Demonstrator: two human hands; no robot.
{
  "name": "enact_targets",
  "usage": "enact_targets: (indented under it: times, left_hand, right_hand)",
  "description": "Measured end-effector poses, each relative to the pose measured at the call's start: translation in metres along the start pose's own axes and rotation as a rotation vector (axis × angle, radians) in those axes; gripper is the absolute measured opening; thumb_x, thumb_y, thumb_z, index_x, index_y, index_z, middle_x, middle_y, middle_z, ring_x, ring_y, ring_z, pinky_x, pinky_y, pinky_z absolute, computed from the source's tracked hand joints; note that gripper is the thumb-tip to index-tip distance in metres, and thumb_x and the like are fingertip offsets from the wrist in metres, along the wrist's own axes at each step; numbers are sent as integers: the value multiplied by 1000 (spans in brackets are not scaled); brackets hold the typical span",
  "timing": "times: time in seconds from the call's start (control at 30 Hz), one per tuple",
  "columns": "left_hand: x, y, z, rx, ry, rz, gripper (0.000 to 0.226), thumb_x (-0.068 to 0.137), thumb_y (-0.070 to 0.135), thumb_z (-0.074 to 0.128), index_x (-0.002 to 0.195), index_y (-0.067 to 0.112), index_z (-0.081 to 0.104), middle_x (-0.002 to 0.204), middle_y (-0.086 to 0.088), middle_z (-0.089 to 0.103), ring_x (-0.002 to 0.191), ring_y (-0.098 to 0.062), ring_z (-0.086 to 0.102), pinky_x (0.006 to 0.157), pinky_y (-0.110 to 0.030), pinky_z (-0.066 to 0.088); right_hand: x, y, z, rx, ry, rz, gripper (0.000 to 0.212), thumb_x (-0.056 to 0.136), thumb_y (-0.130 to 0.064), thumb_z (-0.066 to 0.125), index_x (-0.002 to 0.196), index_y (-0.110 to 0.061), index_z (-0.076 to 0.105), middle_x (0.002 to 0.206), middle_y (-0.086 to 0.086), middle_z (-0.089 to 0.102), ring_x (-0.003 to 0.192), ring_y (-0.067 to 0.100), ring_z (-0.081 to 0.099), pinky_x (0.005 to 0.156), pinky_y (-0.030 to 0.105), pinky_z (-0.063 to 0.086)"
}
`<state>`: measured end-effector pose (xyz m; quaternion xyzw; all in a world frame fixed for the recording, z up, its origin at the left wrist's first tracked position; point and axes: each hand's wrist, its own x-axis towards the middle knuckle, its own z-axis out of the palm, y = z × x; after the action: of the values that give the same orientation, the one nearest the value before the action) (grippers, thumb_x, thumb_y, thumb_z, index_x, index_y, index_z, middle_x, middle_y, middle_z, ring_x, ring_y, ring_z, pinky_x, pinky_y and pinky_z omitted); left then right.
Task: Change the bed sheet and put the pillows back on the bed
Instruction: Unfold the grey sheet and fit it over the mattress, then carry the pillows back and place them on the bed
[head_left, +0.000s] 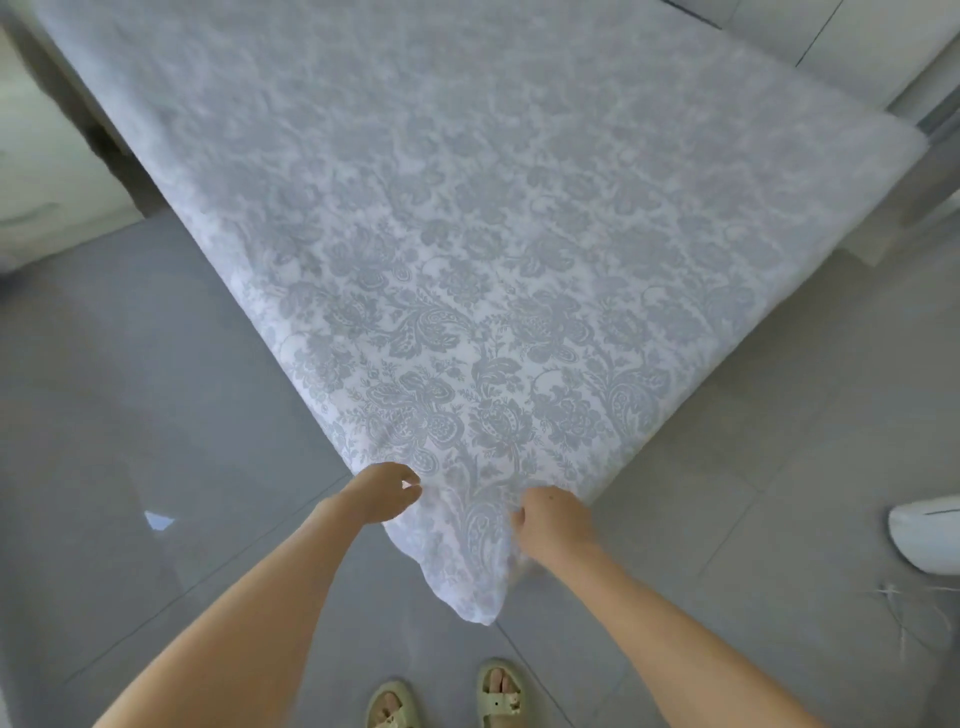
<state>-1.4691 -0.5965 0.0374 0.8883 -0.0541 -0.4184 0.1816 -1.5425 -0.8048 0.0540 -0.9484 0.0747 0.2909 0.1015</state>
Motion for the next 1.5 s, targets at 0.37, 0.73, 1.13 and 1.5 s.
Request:
enact_targets:
  times: [0.37, 0.73, 1.13, 1.5]
  left_hand:
    - [-196, 28, -193, -521, 598, 24, 21, 95, 18, 43, 95, 18, 64, 94, 1, 68, 82, -17, 66, 71, -29, 51]
    - [-328, -222, -328, -808, 1038, -123, 19, 93, 19, 52, 82, 17, 67, 82, 1, 71, 78, -19, 66, 66, -27, 47]
    - [-402, -490, -421, -840, 1219, -526, 22, 93, 20, 52, 89, 8, 70, 87, -7, 71, 82, -23, 66, 82, -35, 53]
    - [-466, -626, -396, -834, 1468, -1196, 26, 96, 23, 49, 106, 8, 69, 97, -2, 70, 86, -20, 64, 76, -31, 52]
  right_hand:
    - [-69, -141, -227, -46, 325, -403, 45, 96, -20, 45, 55, -15, 27, 51, -1, 27, 45, 13, 24, 45, 26, 22]
    - [-66, -461, -289, -152, 364, -787, 29, 93, -26, 48, 76, -5, 58, 63, 4, 53, 68, 24, 48, 54, 28, 31]
    - [-13, -797, -251, -68, 176, -1033, 28, 90, -29, 50, 73, -9, 60, 73, 2, 63, 78, 25, 60, 62, 28, 43]
    - [-42, -1046, -160, -367, -232, -1583, 38, 97, -34, 48, 65, -13, 51, 65, 5, 54, 59, 16, 50, 58, 28, 42]
